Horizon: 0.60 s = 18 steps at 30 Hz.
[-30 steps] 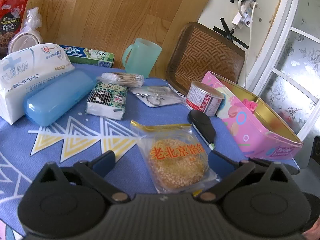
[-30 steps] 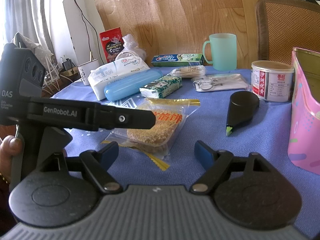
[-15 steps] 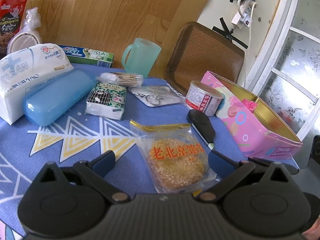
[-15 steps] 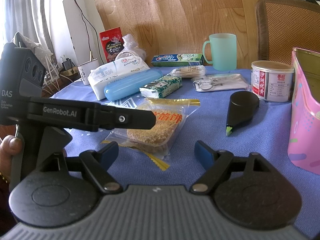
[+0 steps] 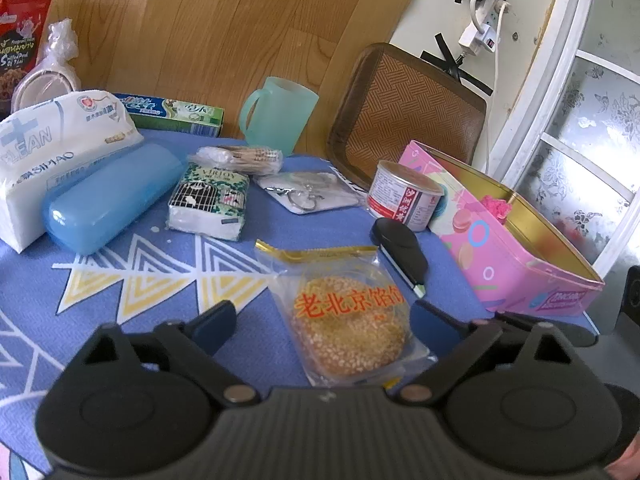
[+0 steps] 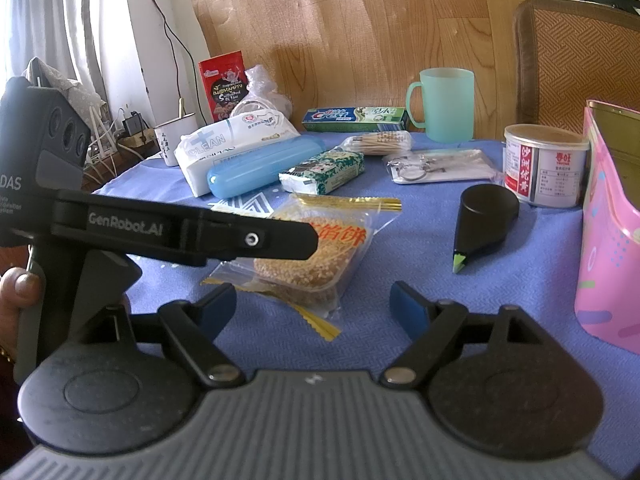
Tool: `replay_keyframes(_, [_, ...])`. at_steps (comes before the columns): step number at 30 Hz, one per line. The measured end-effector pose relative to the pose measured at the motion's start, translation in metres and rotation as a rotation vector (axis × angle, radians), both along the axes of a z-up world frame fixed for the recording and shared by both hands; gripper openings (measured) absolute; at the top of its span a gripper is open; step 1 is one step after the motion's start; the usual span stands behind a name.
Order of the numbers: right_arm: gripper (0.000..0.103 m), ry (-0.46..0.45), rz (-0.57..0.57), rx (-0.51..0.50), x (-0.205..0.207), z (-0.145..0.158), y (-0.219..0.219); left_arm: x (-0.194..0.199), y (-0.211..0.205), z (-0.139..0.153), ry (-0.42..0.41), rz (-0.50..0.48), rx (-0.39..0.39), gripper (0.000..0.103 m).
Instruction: Organize soft objects
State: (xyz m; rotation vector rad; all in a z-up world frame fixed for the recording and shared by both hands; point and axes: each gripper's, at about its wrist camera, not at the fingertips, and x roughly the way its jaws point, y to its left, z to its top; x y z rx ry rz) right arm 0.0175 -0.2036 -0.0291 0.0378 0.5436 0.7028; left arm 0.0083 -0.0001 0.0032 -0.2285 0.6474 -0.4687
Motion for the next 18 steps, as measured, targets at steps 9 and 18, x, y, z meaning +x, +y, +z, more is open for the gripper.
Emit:
replay_keyframes(9, [0.077,-0.036,0.031,-0.078,0.001,0.002,0.024,-0.002,-0.009,0.001,-0.005,-0.052,0.007,0.064])
replay_keyframes(18, [0.062,-0.123,-0.032,-0.063,-0.018,0.011,0.007,-0.023,-0.024,0.025,-0.072,-0.015,0.021,0.062])
